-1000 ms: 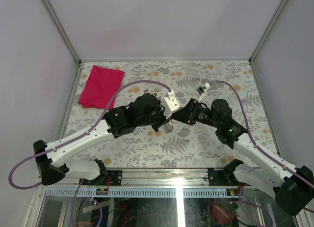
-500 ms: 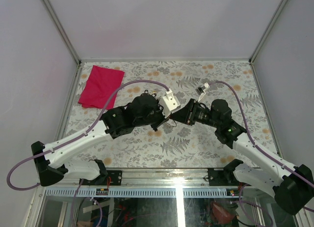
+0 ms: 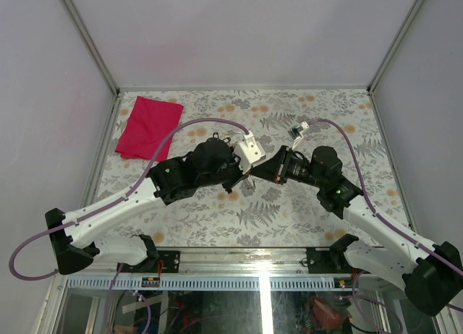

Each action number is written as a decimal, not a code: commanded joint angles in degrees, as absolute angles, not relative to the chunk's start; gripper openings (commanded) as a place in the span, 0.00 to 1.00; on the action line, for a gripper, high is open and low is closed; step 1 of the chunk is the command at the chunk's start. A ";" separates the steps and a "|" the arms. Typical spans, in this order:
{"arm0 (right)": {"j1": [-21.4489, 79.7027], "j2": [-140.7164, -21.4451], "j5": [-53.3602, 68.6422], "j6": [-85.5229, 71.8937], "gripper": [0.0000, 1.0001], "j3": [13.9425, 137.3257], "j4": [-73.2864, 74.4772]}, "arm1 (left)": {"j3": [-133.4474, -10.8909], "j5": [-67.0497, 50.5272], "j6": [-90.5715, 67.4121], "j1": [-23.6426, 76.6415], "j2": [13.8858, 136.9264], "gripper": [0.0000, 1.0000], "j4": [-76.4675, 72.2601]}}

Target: Put the keys on the keyring

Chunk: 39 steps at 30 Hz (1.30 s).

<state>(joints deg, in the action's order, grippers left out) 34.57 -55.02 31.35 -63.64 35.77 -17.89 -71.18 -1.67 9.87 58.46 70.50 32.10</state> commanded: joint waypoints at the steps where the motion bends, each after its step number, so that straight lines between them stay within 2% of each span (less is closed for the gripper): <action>1: 34.90 -55.24 34.45 -64.63 0.00 35.65 -22.76 | -71.20 -1.30 9.67 58.69 69.18 0.00 26.50; 4: 34.89 -54.62 33.75 -64.75 0.00 35.49 -23.20 | -71.04 -1.32 9.54 58.70 68.92 0.00 26.30; 7: 34.89 -53.63 32.71 -64.93 0.00 35.57 -23.44 | -70.70 -0.82 9.08 58.68 68.43 0.13 26.23; 13: 34.89 -51.52 31.37 -65.10 0.00 36.27 -22.75 | -68.67 -0.25 7.35 58.75 65.66 0.31 24.66; 23: 34.89 -48.52 30.25 -66.73 0.00 38.77 -21.25 | -61.74 1.32 5.10 58.71 56.73 0.34 18.85; 30: 34.90 -47.49 29.58 -69.23 0.00 39.72 -21.70 | -53.23 -1.04 3.12 58.65 48.29 0.40 6.02; 39: 34.90 -47.12 29.77 -72.62 0.00 39.23 -24.85 | -51.58 -3.72 1.09 58.71 48.12 0.44 1.96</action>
<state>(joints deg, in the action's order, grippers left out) 34.57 -48.51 29.56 -69.87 36.53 -18.81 -51.51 -1.93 2.46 58.46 47.59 8.45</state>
